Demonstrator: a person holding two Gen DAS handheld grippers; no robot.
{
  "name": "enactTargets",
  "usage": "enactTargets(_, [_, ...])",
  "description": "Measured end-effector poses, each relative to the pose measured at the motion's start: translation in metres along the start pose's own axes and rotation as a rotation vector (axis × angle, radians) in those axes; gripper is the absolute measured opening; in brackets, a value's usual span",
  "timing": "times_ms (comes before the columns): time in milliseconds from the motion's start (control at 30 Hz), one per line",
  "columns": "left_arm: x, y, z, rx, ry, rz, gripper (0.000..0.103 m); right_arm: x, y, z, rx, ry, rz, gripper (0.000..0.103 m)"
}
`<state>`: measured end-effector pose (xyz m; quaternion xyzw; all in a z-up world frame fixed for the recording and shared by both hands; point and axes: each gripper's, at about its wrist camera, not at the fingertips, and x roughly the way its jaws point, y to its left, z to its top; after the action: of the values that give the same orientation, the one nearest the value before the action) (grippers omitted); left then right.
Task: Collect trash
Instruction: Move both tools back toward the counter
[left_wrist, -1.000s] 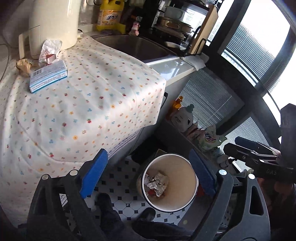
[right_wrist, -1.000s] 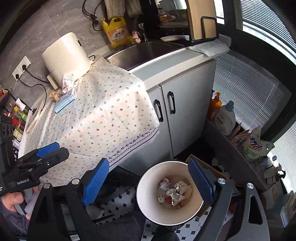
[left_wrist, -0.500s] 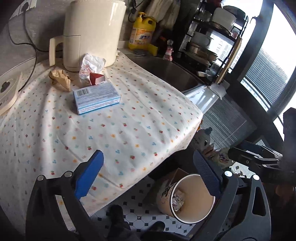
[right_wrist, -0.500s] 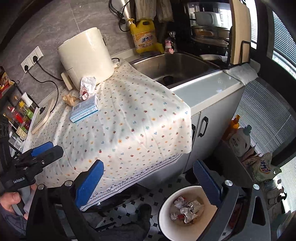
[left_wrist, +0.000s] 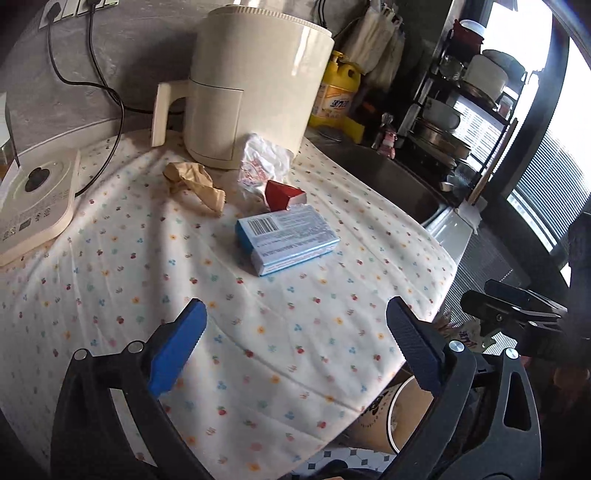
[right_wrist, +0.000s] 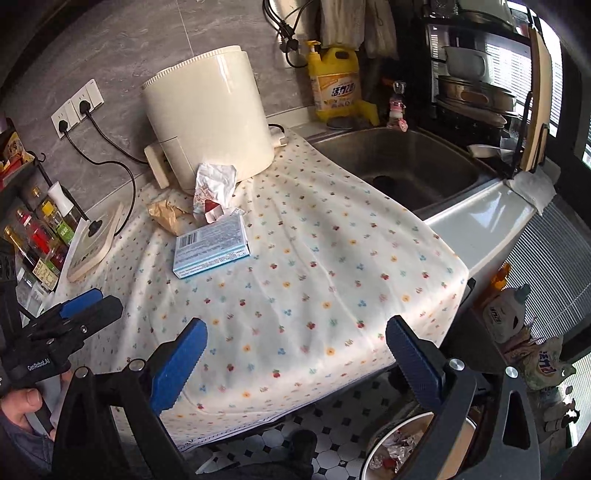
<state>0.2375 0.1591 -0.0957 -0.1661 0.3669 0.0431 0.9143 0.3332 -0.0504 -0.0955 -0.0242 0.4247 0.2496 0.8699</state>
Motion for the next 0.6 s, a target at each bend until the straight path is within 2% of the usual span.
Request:
enactTargets(333, [0.016,0.053,0.024,-0.073,-0.036,-0.010,0.097,0.020,0.036,0.027,-0.047,-0.010,-0.009,0.095])
enactTargets(600, [0.037,0.069,0.049,-0.088,-0.054,-0.034,0.097,0.031,0.042,0.047,-0.051,-0.022,-0.024,0.095])
